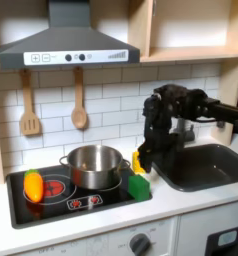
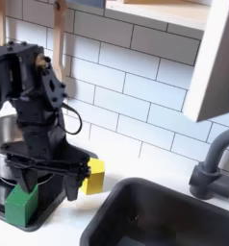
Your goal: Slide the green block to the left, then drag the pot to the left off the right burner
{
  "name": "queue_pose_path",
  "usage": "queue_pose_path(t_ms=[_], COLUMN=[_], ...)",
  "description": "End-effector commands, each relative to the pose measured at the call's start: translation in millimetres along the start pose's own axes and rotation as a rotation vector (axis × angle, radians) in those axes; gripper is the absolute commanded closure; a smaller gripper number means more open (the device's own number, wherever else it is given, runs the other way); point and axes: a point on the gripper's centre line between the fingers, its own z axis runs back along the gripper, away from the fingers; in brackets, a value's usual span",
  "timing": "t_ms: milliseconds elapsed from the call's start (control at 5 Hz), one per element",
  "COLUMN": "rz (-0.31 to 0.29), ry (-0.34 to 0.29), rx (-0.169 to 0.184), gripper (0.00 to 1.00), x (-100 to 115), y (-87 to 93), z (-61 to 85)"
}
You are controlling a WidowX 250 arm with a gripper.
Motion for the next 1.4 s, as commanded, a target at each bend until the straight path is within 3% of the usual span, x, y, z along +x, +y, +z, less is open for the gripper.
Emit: queue_pose_path(t_ms=[0, 200, 400, 800, 1000, 1200], rz=[0.017, 0.026, 0.043, 0.046, 0.016, -0.035], ry=[-0.013, -0.004, -0.016, -0.049, -0.037, 0.021], rx=[-0.007, -0.005, -0.004, 0.017, 0.038, 0.076], gripper=[0.0, 0.0, 0.0, 0.0, 0.0, 0.0], x=[17.7, 23.3, 30.8, 43.1, 38.6, 31.7], y=[-9.7, -10.5, -3.5, 19.2, 26.4, 39.4], z=[-6.3, -10.7, -5.8, 17.5, 19.2, 13.0])
